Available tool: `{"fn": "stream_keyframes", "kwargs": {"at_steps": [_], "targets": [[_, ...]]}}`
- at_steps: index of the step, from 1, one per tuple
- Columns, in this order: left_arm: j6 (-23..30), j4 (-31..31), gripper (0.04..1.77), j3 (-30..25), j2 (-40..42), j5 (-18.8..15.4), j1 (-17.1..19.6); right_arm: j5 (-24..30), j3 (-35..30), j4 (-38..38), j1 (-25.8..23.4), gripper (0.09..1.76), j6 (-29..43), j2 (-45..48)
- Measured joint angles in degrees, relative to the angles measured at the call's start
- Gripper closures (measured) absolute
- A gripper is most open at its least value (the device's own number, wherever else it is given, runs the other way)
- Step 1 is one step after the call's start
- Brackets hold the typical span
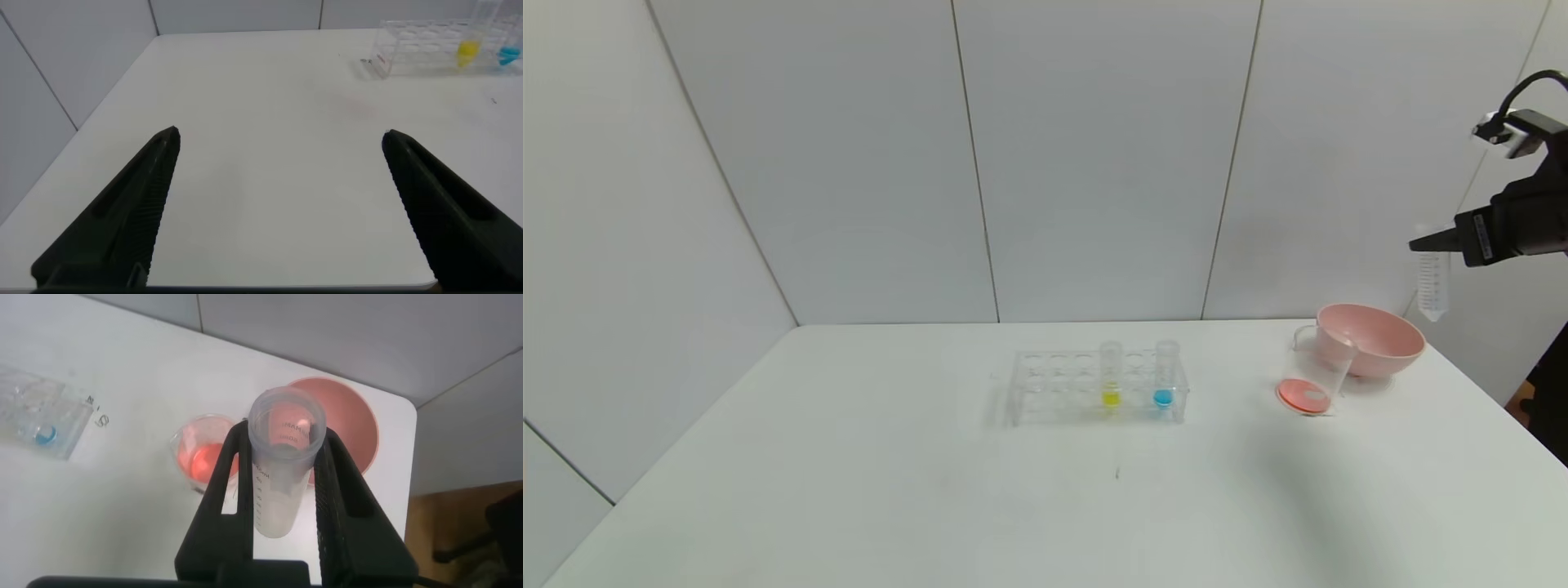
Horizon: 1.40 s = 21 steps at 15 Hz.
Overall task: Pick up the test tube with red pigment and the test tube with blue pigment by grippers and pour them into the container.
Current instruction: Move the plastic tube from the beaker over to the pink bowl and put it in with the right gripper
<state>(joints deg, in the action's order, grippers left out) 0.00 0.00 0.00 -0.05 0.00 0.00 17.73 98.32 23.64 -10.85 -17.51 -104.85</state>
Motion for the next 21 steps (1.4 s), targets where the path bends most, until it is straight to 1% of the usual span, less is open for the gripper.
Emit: {"fn": "stream_keyframes", "kwargs": {"at_steps": [3,5,6,7,8,10,14,19,21], "targets": [[0.0,0.0,0.05,0.0,0.0,0.0,0.0,0.0,-8.4,-13.7,-1.2,1.35,4.8,1.8],[0.0,0.0,0.05,0.0,0.0,0.0,0.0,0.1,-15.0,-27.0,-1.4,1.35,8.2,2.1],[0.0,0.0,0.05,0.0,0.0,0.0,0.0,0.0,-18.0,-32.6,-1.4,1.35,9.8,1.9],[0.0,0.0,0.05,0.0,0.0,0.0,0.0,-0.6,-20.4,-36.3,-1.3,1.35,10.7,1.4],[0.0,0.0,0.05,0.0,0.0,0.0,0.0,-1.6,-21.9,-38.3,-1.2,1.35,11.5,0.4],[0.0,0.0,0.05,0.0,0.0,0.0,0.0,-2.3,-23.0,-41.4,-1.2,1.35,14.0,-1.9],[0.0,0.0,0.05,0.0,0.0,0.0,0.0,-2.5,-23.4,-52.3,-1.6,1.35,15.3,-8.4],[0.0,0.0,0.05,0.0,0.0,0.0,0.0,-2.9,-22.5,-56.2,-2.1,1.35,15.3,-15.9],[0.0,0.0,0.05,0.0,0.0,0.0,0.0,-2.9,-22.4,-59.6,-2.8,1.35,15.2,-18.6]]}}
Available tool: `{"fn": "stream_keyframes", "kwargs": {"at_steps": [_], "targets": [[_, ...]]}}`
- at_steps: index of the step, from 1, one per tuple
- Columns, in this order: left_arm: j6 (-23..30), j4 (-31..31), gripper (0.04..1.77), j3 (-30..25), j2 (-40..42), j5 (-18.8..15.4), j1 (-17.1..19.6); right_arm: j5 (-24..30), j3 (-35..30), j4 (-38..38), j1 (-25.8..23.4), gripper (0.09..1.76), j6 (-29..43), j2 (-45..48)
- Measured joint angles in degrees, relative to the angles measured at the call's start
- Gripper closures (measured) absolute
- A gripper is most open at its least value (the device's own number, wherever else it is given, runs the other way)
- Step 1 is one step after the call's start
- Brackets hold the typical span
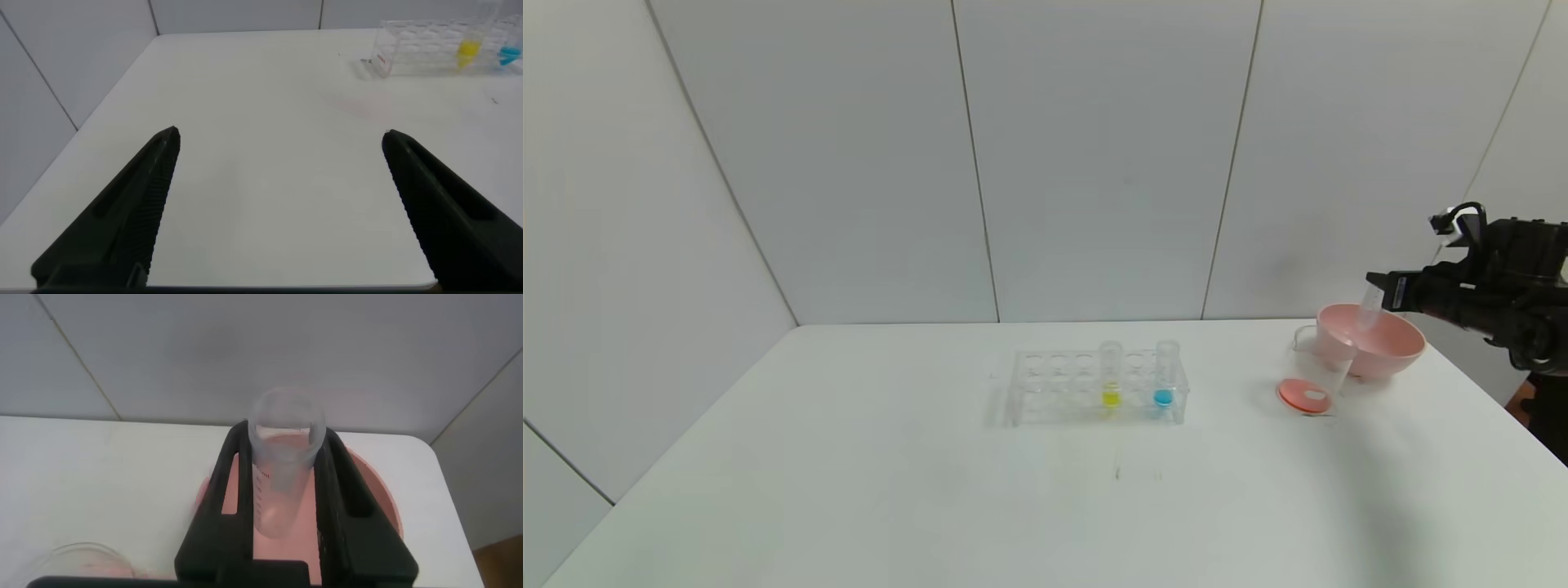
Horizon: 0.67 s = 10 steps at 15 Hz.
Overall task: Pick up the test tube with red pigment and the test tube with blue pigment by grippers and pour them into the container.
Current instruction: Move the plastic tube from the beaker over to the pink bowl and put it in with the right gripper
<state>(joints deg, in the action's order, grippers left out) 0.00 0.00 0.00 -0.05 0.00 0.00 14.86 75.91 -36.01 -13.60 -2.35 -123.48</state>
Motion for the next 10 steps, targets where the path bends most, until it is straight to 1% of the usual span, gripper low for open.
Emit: {"fn": "stream_keyframes", "kwargs": {"at_steps": [4,9,10], "targets": [[0.0,0.0,0.05,0.0,0.0,0.0,0.0,0.1,0.7,-1.0,-1.1,1.35,-0.1,-3.3],[0.0,0.0,0.05,0.0,0.0,0.0,0.0,0.1,0.4,-1.1,-1.2,1.35,-0.2,-4.1],[0.0,0.0,0.05,0.0,0.0,0.0,0.0,0.1,0.3,-1.1,-1.2,1.22,-0.2,-4.1]]}}
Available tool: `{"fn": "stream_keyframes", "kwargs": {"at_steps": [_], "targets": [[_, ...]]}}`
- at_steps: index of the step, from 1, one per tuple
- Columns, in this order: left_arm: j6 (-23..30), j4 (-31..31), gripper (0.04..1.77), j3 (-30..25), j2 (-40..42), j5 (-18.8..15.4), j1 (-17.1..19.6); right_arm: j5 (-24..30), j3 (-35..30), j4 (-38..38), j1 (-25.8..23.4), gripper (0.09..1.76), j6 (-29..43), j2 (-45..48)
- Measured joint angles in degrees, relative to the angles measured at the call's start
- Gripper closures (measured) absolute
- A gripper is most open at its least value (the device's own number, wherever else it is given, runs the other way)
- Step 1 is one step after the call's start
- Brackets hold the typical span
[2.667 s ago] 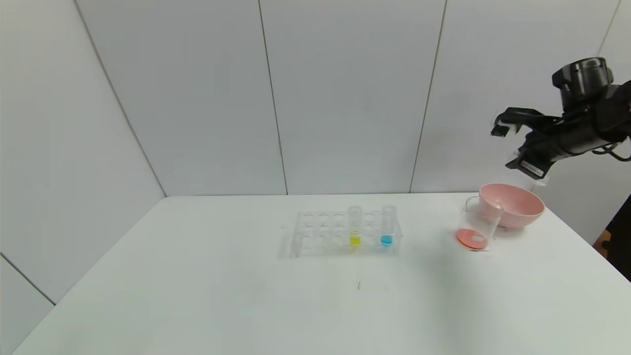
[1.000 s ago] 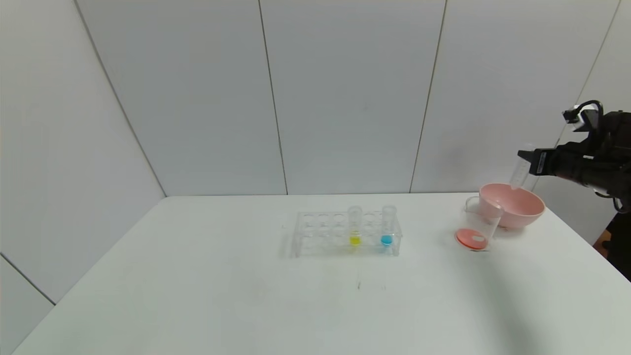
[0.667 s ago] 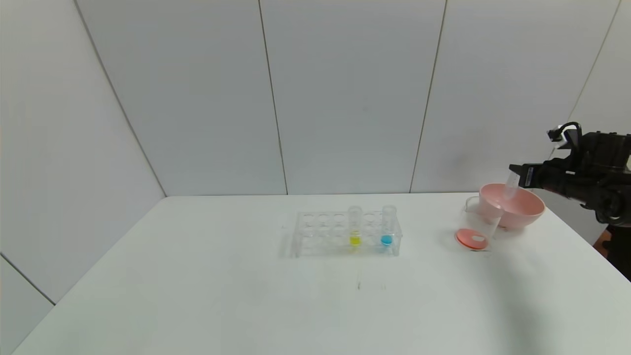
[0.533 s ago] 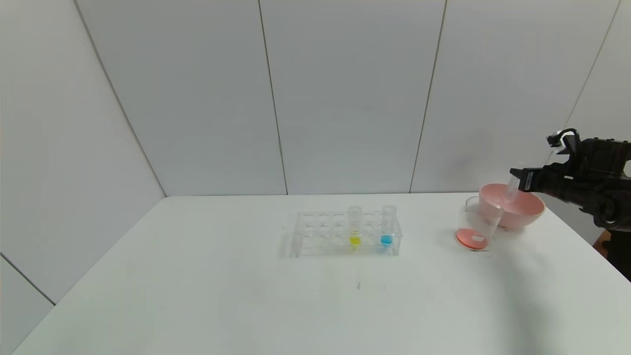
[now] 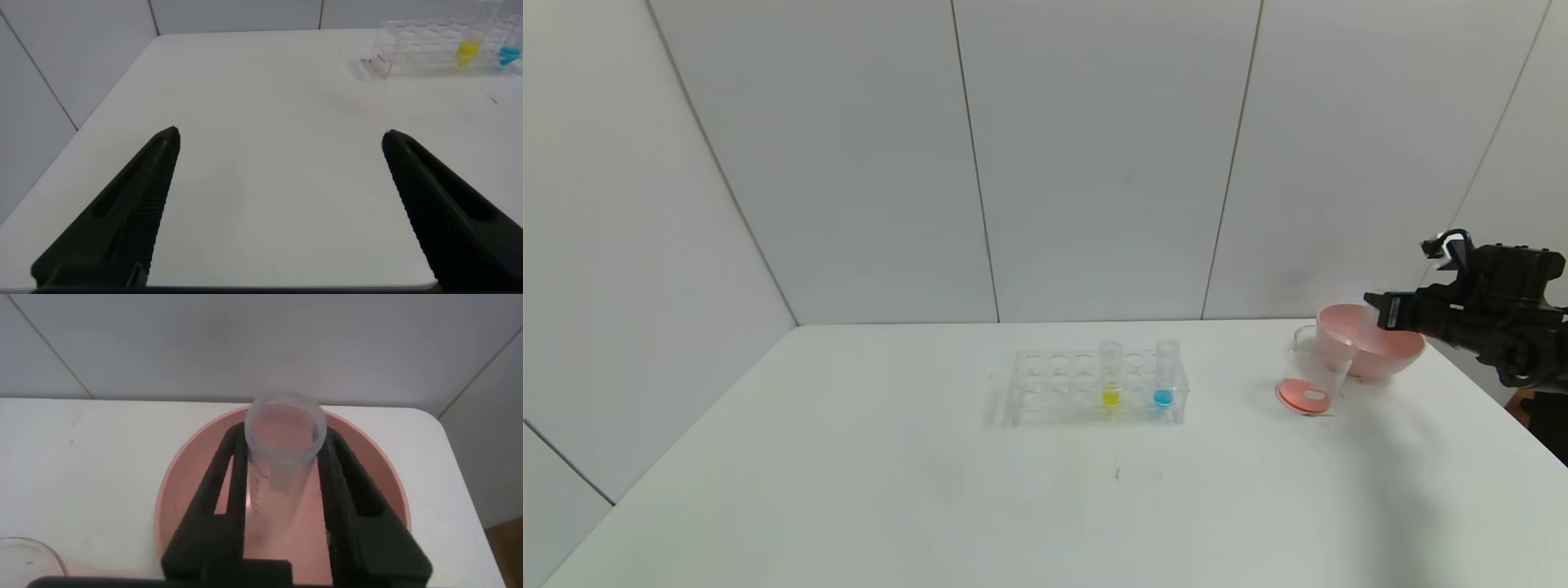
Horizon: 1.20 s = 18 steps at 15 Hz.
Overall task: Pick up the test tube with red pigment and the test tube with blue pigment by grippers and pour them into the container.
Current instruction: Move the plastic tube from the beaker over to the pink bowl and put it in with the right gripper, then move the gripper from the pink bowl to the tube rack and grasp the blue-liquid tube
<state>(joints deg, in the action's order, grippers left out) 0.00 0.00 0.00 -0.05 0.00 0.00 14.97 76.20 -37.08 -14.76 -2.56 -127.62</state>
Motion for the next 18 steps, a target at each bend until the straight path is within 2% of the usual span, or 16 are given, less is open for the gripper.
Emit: {"fn": "stream_keyframes", "kwargs": {"at_steps": [3,7,12,18], "targets": [[0.0,0.0,0.05,0.0,0.0,0.0,0.0,0.0,0.0,0.0,0.0,0.87,0.1,0.0],[0.0,0.0,0.05,0.0,0.0,0.0,0.0,-0.1,0.2,-1.1,0.0,0.57,0.3,0.1],[0.0,0.0,0.05,0.0,0.0,0.0,0.0,-0.1,-4.3,-1.8,-0.1,0.37,0.2,3.0],[0.0,0.0,0.05,0.0,0.0,0.0,0.0,0.2,-19.5,-3.9,0.2,0.25,0.6,14.3]]}}
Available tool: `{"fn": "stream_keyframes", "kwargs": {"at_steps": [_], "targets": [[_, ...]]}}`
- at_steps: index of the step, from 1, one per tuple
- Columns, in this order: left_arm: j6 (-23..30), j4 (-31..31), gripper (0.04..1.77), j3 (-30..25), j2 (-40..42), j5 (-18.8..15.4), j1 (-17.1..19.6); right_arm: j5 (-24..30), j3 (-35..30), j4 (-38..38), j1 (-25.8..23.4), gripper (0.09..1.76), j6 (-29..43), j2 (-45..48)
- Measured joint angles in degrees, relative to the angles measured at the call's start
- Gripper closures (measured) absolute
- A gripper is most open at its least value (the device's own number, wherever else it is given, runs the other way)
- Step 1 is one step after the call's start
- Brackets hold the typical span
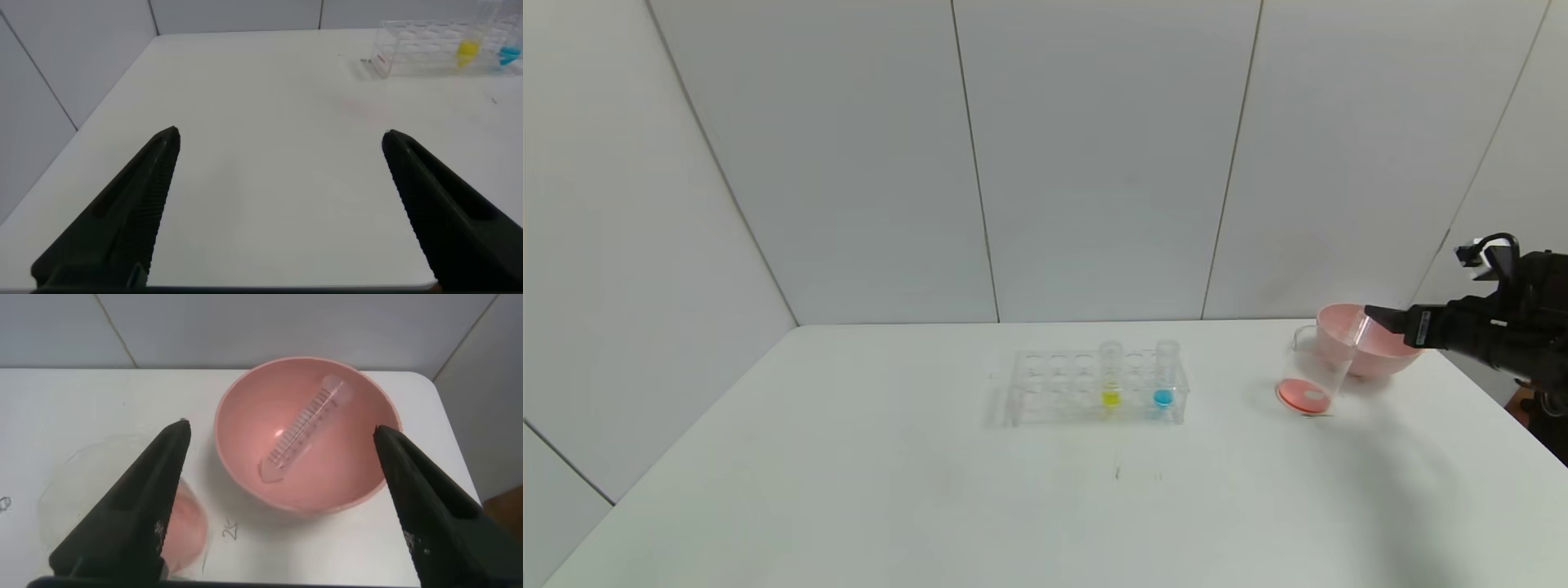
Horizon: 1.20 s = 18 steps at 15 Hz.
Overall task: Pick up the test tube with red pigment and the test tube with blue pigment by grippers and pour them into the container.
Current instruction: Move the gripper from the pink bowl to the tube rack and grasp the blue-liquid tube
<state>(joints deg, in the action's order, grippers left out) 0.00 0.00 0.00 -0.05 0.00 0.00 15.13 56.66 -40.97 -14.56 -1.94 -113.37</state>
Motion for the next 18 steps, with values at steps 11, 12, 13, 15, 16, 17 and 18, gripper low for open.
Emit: {"fn": "stream_keyframes", "kwargs": {"at_steps": [11,12,13,15,16,17,18], "targets": [[0.0,0.0,0.05,0.0,0.0,0.0,0.0,-20.4,-27.7,0.6,24.9,0.17,5.8,28.0],[0.0,0.0,0.05,0.0,0.0,0.0,0.0,-24.6,-29.0,0.7,29.1,0.16,7.3,29.2],[0.0,0.0,0.05,0.0,0.0,0.0,0.0,-29.4,-29.8,0.9,33.5,0.16,9.0,30.0],[0.0,0.0,0.05,0.0,0.0,0.0,0.0,-36.9,-30.2,1.1,41.2,0.15,12.5,30.2],[0.0,0.0,0.05,0.0,0.0,0.0,0.0,-40.3,-29.9,1.1,44.3,0.15,13.9,29.4],[0.0,0.0,0.05,0.0,0.0,0.0,0.0,-43.7,-29.3,0.9,47.1,0.15,15.2,28.1],[0.0,0.0,0.05,0.0,0.0,0.0,0.0,-46.7,-28.1,0.6,49.9,0.15,16.8,26.3]]}}
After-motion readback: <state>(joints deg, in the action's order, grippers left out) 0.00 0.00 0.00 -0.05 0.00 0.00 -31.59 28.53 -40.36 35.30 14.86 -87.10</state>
